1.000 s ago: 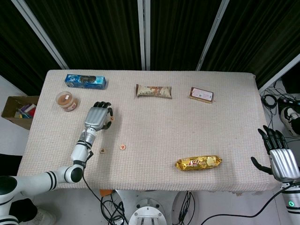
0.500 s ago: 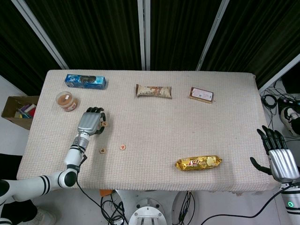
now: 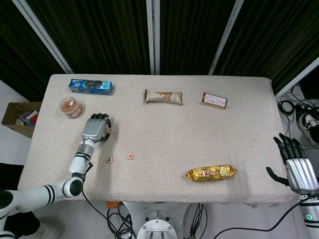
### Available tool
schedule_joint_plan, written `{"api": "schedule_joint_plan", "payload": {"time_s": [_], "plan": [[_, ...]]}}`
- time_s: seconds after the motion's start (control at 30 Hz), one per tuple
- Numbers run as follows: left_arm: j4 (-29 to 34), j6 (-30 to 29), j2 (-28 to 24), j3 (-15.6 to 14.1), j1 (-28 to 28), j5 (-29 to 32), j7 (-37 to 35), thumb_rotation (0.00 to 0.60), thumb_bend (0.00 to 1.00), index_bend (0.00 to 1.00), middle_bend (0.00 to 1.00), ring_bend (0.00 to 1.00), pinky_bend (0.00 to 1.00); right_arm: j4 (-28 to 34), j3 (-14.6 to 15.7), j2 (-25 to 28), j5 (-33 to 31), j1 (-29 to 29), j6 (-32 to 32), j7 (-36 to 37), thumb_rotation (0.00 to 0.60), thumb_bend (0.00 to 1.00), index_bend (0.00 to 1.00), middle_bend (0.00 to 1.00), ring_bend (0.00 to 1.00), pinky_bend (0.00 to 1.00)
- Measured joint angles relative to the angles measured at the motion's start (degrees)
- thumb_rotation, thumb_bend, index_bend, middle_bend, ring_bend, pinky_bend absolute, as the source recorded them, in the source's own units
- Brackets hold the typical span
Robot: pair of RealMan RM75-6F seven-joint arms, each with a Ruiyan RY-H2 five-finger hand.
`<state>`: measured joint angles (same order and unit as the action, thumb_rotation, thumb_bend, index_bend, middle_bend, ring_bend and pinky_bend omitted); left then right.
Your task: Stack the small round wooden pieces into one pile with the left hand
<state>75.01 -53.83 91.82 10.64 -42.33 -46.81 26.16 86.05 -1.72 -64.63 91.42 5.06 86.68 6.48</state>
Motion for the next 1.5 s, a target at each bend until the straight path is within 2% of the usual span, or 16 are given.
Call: {"api": "schedule_joint_plan", "payload": {"time_s": [1.17, 1.5], "plan": [[0.29, -0.35, -0.13, -0.28, -0.13, 0.03, 0.81, 0.6, 0.34, 0.41, 0.18, 0.12, 0.15, -0.49, 0.04, -0.26, -0.15, -0.16, 0.1, 0.42, 0.6, 0.22, 0.0, 0.0, 0.0, 0.0], [3.48, -1.88, -0.6, -0.17, -0.01, -4.3, -0.91, 0.6, 0.34, 0.41, 0.16, 0.12, 0.15, -0.56, 0.06, -0.33, -0.09, -0.23, 0.24, 0.43, 0.6, 0.22, 0.0, 0.0, 0.0, 0.0]]}}
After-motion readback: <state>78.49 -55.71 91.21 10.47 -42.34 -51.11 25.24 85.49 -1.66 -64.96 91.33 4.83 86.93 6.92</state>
